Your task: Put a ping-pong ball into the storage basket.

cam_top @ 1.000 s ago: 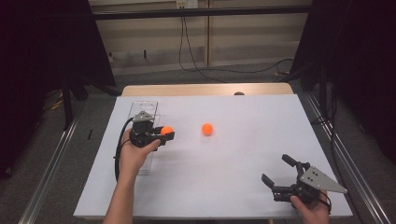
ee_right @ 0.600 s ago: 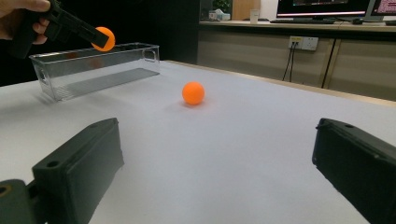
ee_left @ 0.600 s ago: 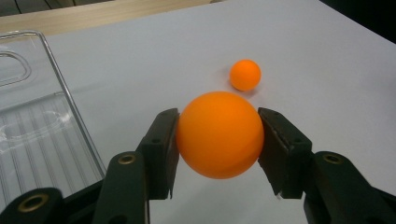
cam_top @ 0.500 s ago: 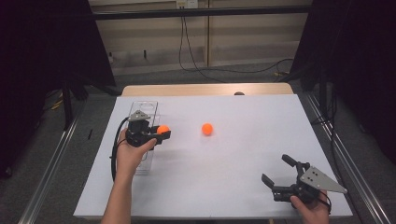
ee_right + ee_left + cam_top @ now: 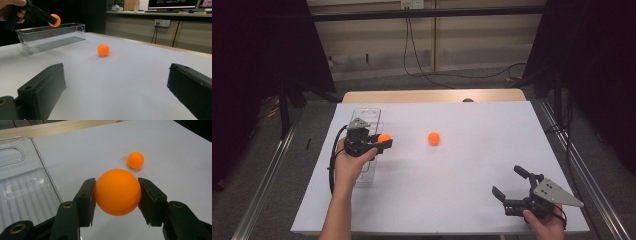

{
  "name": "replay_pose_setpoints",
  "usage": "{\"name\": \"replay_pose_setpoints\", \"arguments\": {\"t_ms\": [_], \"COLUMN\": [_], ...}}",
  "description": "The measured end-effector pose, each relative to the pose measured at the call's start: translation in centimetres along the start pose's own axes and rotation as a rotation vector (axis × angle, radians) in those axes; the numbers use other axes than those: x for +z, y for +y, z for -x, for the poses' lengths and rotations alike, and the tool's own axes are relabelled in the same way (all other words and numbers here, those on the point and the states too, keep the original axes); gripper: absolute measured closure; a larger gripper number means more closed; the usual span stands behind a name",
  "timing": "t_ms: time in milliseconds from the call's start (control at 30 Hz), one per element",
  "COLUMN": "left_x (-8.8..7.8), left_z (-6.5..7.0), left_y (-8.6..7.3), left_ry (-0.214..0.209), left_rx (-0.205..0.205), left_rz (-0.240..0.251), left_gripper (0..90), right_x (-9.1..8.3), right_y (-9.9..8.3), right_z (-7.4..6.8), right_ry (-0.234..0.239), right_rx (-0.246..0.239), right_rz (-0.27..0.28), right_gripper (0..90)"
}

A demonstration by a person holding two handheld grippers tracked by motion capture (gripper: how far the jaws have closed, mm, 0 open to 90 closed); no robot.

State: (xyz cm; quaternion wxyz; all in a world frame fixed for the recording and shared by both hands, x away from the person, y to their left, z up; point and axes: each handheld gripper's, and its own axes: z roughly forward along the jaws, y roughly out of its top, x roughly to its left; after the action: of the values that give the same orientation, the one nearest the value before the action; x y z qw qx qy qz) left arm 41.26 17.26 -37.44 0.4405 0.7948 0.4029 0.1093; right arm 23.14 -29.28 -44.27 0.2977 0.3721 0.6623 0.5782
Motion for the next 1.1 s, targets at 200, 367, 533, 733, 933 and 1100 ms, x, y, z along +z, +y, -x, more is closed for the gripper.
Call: {"name": "replay_pose_setpoints", "arguments": {"t_ms": [200, 367, 533, 733, 933, 1100], "left_x": [-0.2, -0.4, -0.5, -0.6, -0.9, -1.0], "left_z": [-0.2, -0.4, -0.6, -0.7, -0.9, -1.1], "left_y": [0.0, 0.0, -0.1, -0.1, -0.1, -0.1], "left_ry": [0.004, 0.01, 0.016, 0.02, 0.028, 0.034], "left_rx": [-0.002, -0.011, -0.011, -0.014, -0.016, -0.014], "left_rz": [0.001, 0.007, 0.007, 0.005, 0.011, 0.012], "left_gripper": [50.5, 50.5, 50.5, 50.5, 50.5, 50.5], "right_x": [0.0, 0.0, 0.0, 0.0, 0.0, 0.0], "right_y": [0.0, 0.0, 0.0, 0.0, 0.0, 0.0], "right_z": [0.0, 0.0, 0.0, 0.0, 0.0, 0.0], "right_ry": [0.001, 0.001, 0.001, 0.0, 0.001, 0.0], "right_rx": [-0.001, 0.0, -0.001, 0.0, 0.0, -0.001], "right_rz": [-0.001, -0.002, -0.002, -0.002, -0.001, -0.003], "right_gripper": [1.2, 1.1, 1.2, 1.1, 1.2, 1.2]}}
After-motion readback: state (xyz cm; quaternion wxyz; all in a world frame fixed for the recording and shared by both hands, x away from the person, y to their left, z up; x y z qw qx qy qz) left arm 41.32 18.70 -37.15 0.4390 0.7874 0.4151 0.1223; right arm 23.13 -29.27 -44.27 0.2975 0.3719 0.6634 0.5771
